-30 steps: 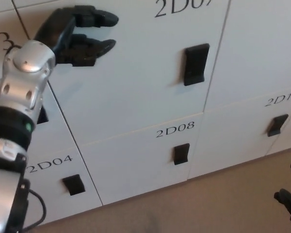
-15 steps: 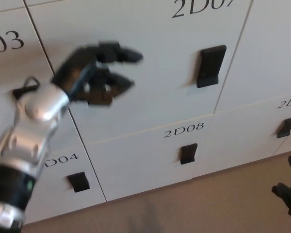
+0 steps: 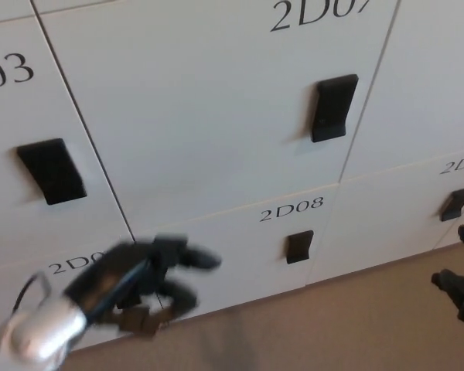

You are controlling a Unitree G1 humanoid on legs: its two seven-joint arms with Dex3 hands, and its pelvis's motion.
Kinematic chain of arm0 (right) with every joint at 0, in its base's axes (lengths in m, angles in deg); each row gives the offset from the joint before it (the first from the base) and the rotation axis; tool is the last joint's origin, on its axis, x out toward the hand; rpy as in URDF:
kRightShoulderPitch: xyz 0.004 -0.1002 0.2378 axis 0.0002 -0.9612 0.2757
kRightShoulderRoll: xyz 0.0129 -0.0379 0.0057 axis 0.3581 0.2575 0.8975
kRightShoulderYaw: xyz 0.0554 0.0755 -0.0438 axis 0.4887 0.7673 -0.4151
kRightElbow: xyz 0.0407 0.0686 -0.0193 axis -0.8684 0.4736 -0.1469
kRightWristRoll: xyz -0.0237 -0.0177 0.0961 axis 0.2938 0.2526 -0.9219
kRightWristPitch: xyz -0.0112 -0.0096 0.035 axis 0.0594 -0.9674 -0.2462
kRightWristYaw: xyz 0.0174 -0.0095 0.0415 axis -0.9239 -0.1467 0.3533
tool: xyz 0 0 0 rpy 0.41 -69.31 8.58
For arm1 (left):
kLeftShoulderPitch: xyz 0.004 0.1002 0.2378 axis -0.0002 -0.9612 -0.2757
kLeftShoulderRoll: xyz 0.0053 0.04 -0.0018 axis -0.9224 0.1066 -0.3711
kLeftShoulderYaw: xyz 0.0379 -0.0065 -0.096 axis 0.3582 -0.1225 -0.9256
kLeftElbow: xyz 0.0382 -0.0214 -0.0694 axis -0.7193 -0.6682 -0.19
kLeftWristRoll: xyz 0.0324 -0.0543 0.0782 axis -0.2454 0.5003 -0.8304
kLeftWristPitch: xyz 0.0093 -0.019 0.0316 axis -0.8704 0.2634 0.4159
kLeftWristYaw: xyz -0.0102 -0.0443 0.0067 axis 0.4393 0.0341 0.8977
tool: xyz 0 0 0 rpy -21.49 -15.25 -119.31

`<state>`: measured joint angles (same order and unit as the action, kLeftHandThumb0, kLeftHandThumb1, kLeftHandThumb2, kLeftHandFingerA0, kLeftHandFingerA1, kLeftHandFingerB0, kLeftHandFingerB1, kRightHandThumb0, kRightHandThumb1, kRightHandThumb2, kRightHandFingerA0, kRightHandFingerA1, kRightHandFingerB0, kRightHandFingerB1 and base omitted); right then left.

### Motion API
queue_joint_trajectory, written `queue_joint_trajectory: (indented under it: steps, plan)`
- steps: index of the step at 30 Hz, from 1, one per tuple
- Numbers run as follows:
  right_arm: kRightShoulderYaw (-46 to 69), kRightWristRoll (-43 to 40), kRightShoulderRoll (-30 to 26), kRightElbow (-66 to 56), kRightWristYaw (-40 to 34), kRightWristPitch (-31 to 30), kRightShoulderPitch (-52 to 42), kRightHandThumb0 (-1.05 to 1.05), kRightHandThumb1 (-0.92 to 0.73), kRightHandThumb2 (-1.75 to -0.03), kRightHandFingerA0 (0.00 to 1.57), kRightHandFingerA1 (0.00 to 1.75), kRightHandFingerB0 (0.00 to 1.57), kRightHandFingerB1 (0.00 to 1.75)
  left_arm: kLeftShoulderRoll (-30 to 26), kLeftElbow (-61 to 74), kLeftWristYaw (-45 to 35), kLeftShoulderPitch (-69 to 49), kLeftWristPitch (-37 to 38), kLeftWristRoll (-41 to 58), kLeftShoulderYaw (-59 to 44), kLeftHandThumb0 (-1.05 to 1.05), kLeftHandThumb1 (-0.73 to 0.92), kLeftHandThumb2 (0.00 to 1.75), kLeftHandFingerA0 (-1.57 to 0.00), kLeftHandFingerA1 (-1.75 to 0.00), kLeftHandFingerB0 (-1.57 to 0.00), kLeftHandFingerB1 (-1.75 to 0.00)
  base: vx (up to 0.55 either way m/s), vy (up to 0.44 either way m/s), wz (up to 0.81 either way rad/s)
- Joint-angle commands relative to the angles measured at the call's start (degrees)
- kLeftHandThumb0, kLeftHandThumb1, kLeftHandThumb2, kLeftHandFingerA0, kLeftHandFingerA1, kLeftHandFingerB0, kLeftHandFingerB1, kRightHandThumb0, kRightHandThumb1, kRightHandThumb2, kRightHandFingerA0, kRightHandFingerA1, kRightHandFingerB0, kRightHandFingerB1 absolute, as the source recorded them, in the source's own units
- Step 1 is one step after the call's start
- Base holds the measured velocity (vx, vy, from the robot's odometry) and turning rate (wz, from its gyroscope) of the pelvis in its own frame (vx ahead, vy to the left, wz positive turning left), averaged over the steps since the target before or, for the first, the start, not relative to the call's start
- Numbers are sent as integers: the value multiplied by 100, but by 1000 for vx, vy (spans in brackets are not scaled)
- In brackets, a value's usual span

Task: The robot walks towards an open cabinet and lifts its left hand to push the door towards the right to close it.

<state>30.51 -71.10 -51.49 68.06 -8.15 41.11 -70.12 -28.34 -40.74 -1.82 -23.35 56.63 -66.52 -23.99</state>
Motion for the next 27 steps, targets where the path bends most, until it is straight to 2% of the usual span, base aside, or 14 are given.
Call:
queue_joint_trajectory:
  steps: [1,2,5,6,8,14,27]
  plan:
    - [249,-84,-307,21,-45,-231,453,-19,-59,-59,75,55,34,37,-853,572,-342,-2390,1471,609,-1733,-53,62,66,-69,-47,-57,-43,0,0,0]
    - [246,-66,-313,42,-37,-201,450,-19,-60,-59,75,55,34,37,-764,506,-90,-2358,1278,567,-1953,-46,66,61,-67,-42,-55,-39,0,0,0]
    - [240,-38,-323,71,-21,-156,444,-19,-60,-59,75,55,34,37,-634,462,202,-2331,992,501,-2228,-46,66,61,-67,-42,-55,-39,0,0,0]
    - [235,-27,-331,85,-8,-136,452,-21,-59,-59,75,55,34,38,-531,356,232,-2253,839,634,-2335,-39,66,60,-57,-43,-50,-39,0,0,0]
    - [219,16,-351,113,5,-118,476,-17,-60,-57,74,53,34,36,-302,143,291,-2117,565,847,-2559,-43,63,59,-60,-42,-52,-39,0,0,0]
    - [193,46,-379,77,7,-230,503,-21,-59,-59,74,54,33,37,-1,107,190,-2064,321,904,-2777,-45,63,59,-60,-43,-51,-39,0,0,0]
    - [105,159,-475,135,92,-151,392,-22,-60,-57,75,51,36,37,188,91,45,-2155,330,785,-2875,-44,63,59,-58,-42,-52,-40,0,0,0]
